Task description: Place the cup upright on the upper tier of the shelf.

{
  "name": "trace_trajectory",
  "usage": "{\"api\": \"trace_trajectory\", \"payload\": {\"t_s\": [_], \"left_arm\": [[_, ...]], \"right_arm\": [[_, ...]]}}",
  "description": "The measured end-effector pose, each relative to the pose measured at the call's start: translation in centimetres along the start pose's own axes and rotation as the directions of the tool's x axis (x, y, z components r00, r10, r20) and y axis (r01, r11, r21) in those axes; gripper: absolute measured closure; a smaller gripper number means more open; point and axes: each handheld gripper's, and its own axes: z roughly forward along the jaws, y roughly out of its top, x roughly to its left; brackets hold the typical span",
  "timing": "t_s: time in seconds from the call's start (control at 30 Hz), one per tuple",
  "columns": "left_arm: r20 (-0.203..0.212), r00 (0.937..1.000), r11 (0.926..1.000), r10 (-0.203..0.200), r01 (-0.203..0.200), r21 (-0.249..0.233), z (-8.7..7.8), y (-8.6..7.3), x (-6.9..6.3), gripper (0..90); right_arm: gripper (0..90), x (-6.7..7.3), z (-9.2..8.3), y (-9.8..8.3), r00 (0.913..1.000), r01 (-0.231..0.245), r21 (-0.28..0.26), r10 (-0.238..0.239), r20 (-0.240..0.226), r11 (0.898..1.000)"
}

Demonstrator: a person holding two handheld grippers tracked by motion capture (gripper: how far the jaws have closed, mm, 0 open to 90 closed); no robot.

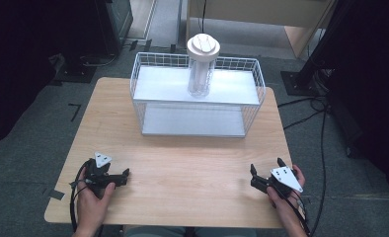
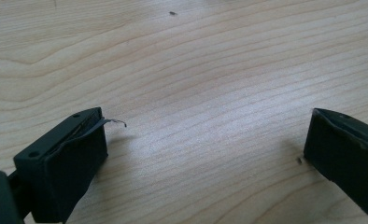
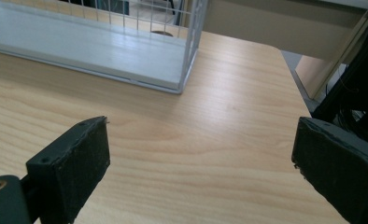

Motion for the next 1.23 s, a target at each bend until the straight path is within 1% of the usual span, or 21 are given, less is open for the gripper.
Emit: {"api": "trace_trajectory", "payload": {"t_s": [0.1,0.17,0.27,0.3,0.33,0.37,0.43,0.47,0.5,0.53,0.57,0.6,0.67,0.7,0.73,0.77,0.83,0.97,1.1,1.17,1.23], "left_arm": [[0.000,1.0000,1.0000,0.000,0.000,0.000,0.0,0.0,0.0,0.0],[0.000,1.0000,1.0000,0.000,0.000,0.000,0.0,0.0,0.0,0.0],[-0.003,1.0000,1.0000,-0.003,0.003,0.001,0.0,0.0,0.0,0.0],[-0.008,1.0000,1.0000,-0.006,0.006,0.003,0.0,0.0,-0.1,0.0],[-0.008,0.9999,1.0000,-0.008,0.008,0.003,0.0,0.1,-0.1,0.0],[-0.009,0.9999,1.0000,-0.008,0.008,0.003,0.0,0.0,-0.1,0.0],[-0.009,0.9999,1.0000,-0.007,0.007,0.003,0.0,0.0,-0.1,0.0],[-0.009,0.9999,1.0000,-0.008,0.008,0.003,0.0,0.0,-0.1,0.0],[-0.009,0.9999,1.0000,-0.008,0.008,0.003,0.0,0.0,-0.1,0.0],[-0.009,0.9999,1.0000,-0.008,0.008,0.002,0.0,0.0,-0.1,0.0],[-0.009,0.9999,1.0000,-0.008,0.008,0.003,0.0,0.0,-0.1,0.0],[-0.009,0.9999,1.0000,-0.008,0.008,0.003,0.0,0.1,-0.1,0.0],[-0.009,0.9999,1.0000,-0.008,0.008,0.003,0.0,0.1,-0.1,0.0],[-0.009,0.9999,1.0000,-0.008,0.008,0.003,0.0,0.1,-0.1,0.0],[-0.009,0.9999,1.0000,-0.008,0.008,0.003,0.0,0.0,-0.1,0.0],[-0.009,0.9999,1.0000,-0.008,0.008,0.003,0.0,0.0,-0.1,0.0],[-0.009,0.9999,1.0000,-0.009,0.009,0.002,0.0,0.0,-0.1,0.0],[-0.009,0.9999,1.0000,-0.009,0.009,0.002,0.0,0.0,-0.1,0.0],[-0.009,0.9999,1.0000,-0.009,0.009,0.002,0.0,0.0,-0.1,0.0],[-0.031,0.9991,0.9996,-0.029,0.029,0.004,0.2,0.2,-0.4,0.0],[-0.055,0.9969,0.9984,-0.057,0.057,0.001,0.3,0.4,-0.7,0.0]], "right_arm": [[4.3,-0.6,-0.3,-0.5,0.9998,-0.009,0.025,0.008,0.020,1.000],[4.3,-1.1,-0.4,-0.9,0.9982,0.001,0.058,-0.004,0.060,0.998],[4.3,-1.6,-0.4,-1.7,0.9939,-0.018,0.106,0.007,0.110,0.994],[4.3,-1.8,-0.4,-1.8,0.9925,-0.024,0.129,0.008,0.122,0.991],[4.3,-2.0,-0.4,-1.8,0.9921,-0.028,0.129,0.012,0.125,0.991],[4.3,-2.1,-0.5,-1.9,0.9910,-0.030,0.147,0.010,0.134,0.989],[4.3,-2.5,-0.5,-2.0,0.9891,-0.001,0.186,-0.027,0.145,0.983],[4.3,-2.6,-0.5,-2.1,0.9885,0.003,0.214,-0.035,0.147,0.977],[4.3,-2.8,-0.4,-2.2,0.9881,-0.009,0.249,-0.030,0.151,0.968],[4.6,-3.0,-0.3,-2.3,0.9877,-0.023,0.289,-0.023,0.155,0.957],[4.6,-3.3,-0.2,-2.3,0.9879,-0.036,0.334,-0.017,0.154,0.942],[4.8,-3.6,-0.1,-2.4,0.9882,-0.069,0.355,0.015,0.152,0.932],[4.8,-4.1,-0.2,-2.5,0.9889,-0.112,0.369,0.068,0.132,0.922],[4.8,-4.4,-0.2,-2.5,0.9898,-0.123,0.376,0.085,0.114,0.919],[4.7,-4.6,-0.2,-2.6,0.9904,-0.134,0.385,0.111,0.081,0.913],[3.6,-4.8,-0.1,-2.6,0.9879,-0.152,0.402,0.151,0.035,0.903],[1.6,-4.8,0.0,-2.6,0.9882,-0.146,0.412,0.152,0.018,0.900],[0.0,-4.5,0.3,-2.5,0.9883,-0.142,0.420,0.152,0.011,0.896],[0.0,-4.2,0.6,-2.4,0.9889,-0.137,0.419,0.148,0.005,0.897],[0.0,-4.3,0.6,-2.3,0.9887,-0.138,0.421,0.150,0.006,0.896],[0.0,-4.2,0.6,-2.3,0.9887,-0.142,0.420,0.149,0.015,0.896]]}}
